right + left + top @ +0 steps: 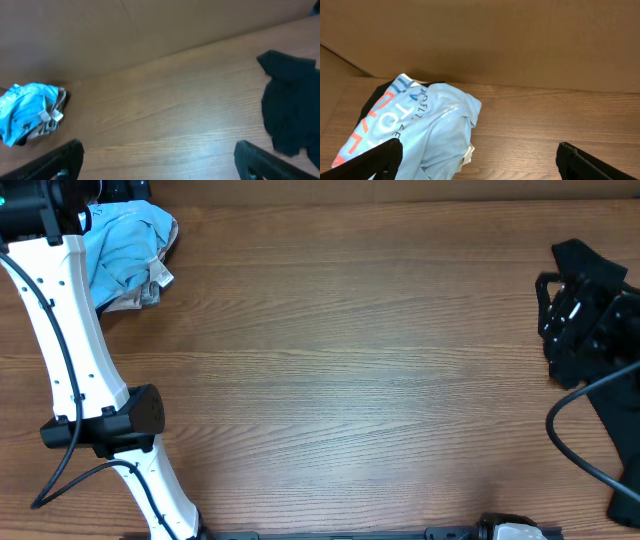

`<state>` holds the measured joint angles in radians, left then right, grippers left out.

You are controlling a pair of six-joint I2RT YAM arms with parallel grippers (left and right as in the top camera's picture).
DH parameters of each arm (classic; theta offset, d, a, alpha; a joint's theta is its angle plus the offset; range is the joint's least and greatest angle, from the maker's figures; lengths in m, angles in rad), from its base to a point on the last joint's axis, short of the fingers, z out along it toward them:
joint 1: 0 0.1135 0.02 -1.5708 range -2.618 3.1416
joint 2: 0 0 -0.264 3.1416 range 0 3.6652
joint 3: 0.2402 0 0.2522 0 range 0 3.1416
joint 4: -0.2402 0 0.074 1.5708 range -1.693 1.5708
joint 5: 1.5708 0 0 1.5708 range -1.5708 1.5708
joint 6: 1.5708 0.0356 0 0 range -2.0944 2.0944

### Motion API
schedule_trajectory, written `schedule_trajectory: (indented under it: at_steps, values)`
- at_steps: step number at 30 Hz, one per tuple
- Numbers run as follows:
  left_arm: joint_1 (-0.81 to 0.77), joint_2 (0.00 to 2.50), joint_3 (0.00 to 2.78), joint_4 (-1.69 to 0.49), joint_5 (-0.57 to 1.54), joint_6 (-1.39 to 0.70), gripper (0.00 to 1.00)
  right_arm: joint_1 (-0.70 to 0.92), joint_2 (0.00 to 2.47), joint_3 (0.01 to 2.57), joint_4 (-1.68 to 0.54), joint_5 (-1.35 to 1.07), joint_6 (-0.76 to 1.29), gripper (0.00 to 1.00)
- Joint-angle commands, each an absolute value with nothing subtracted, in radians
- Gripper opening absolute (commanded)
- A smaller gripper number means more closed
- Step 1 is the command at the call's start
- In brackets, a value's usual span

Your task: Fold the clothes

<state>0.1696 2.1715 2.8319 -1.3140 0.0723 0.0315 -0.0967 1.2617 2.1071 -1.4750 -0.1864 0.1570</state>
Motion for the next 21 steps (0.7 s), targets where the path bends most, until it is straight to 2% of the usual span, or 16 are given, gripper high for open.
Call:
schedule_trajectory:
  at_steps: [1,7,9,14,21]
  values:
    - [0.165,2.173,2.834,-1.312,0.079,0.022,1.00,-0.068,1.153,1.869,-1.267,-0.158,0.150,1.00]
    - [0.165,2.173,2.834,-1.312,0.079,0.022,1.00,-0.019,0.841,1.159,-0.598,-0.181,0.154,1.00]
    - [0.165,2.174,2.834,-1.312,0.079,0.022,1.00,-0.009,0.741,0.962,-0.437,-0.205,0.155,1.00]
    - [0.165,2.173,2.834,-1.312,0.079,0.022,1.00,0.021,0.488,0.519,-0.148,-0.210,0.161,1.00]
    - [0.165,2.173,2.834,-1.312,0.079,0.022,1.00,0.026,0.226,0.160,0.000,-0.175,0.161,1.00]
